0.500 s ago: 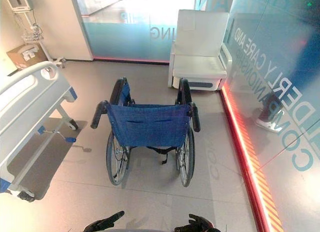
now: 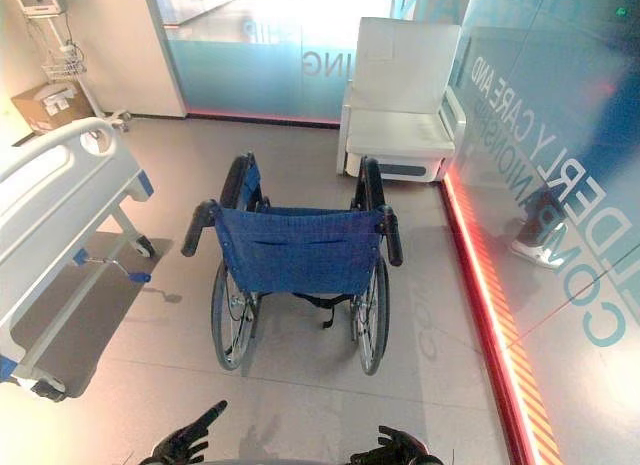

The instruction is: Push the wheelchair next to the bed

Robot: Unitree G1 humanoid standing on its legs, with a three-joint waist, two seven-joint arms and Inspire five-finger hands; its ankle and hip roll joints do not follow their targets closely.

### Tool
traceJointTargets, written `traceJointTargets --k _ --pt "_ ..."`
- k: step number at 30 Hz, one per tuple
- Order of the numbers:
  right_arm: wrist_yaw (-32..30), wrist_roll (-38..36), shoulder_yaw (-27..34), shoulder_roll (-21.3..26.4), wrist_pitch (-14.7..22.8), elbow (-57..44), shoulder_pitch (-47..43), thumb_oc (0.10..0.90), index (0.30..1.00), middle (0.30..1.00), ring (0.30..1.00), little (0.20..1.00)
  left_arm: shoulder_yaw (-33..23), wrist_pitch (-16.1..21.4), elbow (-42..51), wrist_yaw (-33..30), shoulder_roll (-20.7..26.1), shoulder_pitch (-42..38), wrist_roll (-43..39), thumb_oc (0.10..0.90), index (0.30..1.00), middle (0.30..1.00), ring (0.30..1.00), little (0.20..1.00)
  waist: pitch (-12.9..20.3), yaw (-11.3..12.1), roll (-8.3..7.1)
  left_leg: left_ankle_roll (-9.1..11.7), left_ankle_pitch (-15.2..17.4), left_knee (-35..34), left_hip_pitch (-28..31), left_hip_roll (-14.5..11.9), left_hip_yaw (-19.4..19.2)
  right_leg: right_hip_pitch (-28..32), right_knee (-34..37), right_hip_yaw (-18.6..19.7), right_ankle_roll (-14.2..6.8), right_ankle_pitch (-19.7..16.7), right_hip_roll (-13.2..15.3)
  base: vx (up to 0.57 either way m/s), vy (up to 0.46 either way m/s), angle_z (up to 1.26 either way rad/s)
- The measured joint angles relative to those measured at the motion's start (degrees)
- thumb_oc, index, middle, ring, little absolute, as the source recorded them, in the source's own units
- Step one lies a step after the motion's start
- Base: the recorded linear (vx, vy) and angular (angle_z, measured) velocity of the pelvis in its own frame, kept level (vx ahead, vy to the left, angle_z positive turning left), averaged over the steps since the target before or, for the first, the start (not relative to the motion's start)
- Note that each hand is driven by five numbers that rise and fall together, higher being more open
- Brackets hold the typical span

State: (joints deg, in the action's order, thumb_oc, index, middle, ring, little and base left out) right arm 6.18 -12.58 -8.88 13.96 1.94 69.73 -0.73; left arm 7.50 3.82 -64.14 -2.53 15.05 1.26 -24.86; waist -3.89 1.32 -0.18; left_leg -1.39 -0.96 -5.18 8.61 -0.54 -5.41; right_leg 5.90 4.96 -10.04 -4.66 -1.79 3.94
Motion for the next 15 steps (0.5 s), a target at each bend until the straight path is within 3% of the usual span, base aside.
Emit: traceJointTargets --k 4,10,15 --pt "-3.28 -0.14 1.9 4.34 -1.6 -2.9 -0.2 0.8 0.9 0.9 0.9 0.9 -0.35 -0.96 5.8 -2.85 4.79 -1.35 1.35 0.8 0.9 0.9 0.9 0.9 -0.49 0.2 0.92 -0.01 0.0 -0.39 0.18 0.05 0.14 0.33 0.15 -0.13 -0.14 -0.09 0.07 0.0 0.008 0.0" --pt "-8.02 -0.15 6.82 14.57 -4.67 -12.39 -0.57 0.8 0.9 0.9 0.9 0.9 -8.1 -3.51 16.28 -4.36 14.28 -2.24 -0.26 0.8 0.9 0.9 0.9 0.9 -1.1 0.07 1.74 0.0 -0.01 -0.4 0.64 0.04 0.19 0.8 0.18 -0.15 -0.17 -0.1 0.0 0.0 0.0 0.0" --pt "-10.56 -1.48 10.02 17.35 -7.07 -22.35 -1.68 0.8 0.9 0.9 0.9 0.9 -10.78 -4.79 26.62 -4.98 17.93 -3.39 -1.84 0.8 0.9 0.9 0.9 0.9 -1.5 0.24 1.29 0.0 -0.02 -0.39 1.02 0.07 0.26 1.24 0.18 -0.21 -0.21 -0.13 -0.04 0.01 0.001 0.0"
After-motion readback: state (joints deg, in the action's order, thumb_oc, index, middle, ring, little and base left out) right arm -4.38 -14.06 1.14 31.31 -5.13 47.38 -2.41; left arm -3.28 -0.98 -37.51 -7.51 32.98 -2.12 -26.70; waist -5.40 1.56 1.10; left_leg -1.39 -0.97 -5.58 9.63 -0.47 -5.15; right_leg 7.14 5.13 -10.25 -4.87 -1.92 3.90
